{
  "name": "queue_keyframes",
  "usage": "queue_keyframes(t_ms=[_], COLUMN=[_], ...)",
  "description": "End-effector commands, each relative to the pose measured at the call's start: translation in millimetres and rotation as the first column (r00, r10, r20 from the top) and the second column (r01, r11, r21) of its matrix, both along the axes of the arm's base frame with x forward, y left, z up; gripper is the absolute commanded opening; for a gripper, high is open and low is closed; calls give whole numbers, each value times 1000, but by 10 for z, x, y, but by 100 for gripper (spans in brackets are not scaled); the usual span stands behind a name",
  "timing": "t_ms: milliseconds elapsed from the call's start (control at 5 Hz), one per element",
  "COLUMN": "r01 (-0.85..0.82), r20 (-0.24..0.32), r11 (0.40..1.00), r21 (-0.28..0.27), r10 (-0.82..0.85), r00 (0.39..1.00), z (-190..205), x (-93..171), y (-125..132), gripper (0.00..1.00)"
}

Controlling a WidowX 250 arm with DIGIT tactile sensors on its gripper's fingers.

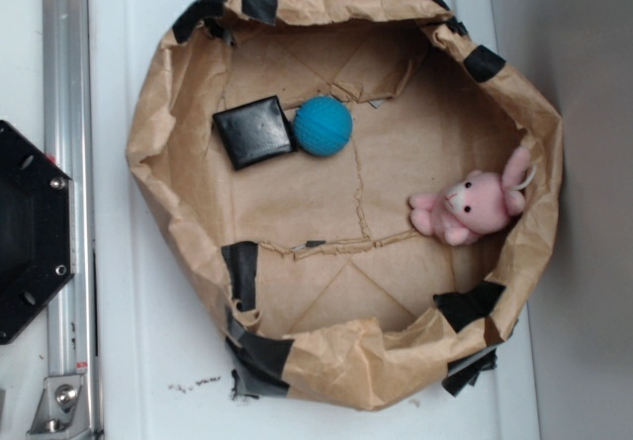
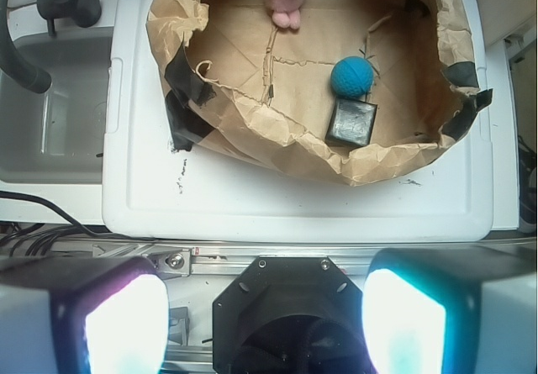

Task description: Grab the black box.

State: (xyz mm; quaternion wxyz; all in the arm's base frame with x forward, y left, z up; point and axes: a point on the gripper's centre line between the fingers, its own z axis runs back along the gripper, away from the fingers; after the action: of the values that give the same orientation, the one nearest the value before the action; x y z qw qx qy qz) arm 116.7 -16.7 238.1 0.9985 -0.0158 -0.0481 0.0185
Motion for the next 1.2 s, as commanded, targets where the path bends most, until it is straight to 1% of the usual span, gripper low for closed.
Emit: queue_keyframes(t_ms=[0, 200, 800, 1000], r01=[0, 12, 12, -165], r20=[0, -132, -132, -40], r11=[1000, 1000, 1000, 986], r21=[0, 9, 9, -22], r10=[0, -11, -11, 164], r00=[1000, 991, 991, 986], z=[0, -230, -230, -446], x=[0, 210, 210, 635], y=[0, 174, 174, 410], gripper=[100, 100, 100, 100])
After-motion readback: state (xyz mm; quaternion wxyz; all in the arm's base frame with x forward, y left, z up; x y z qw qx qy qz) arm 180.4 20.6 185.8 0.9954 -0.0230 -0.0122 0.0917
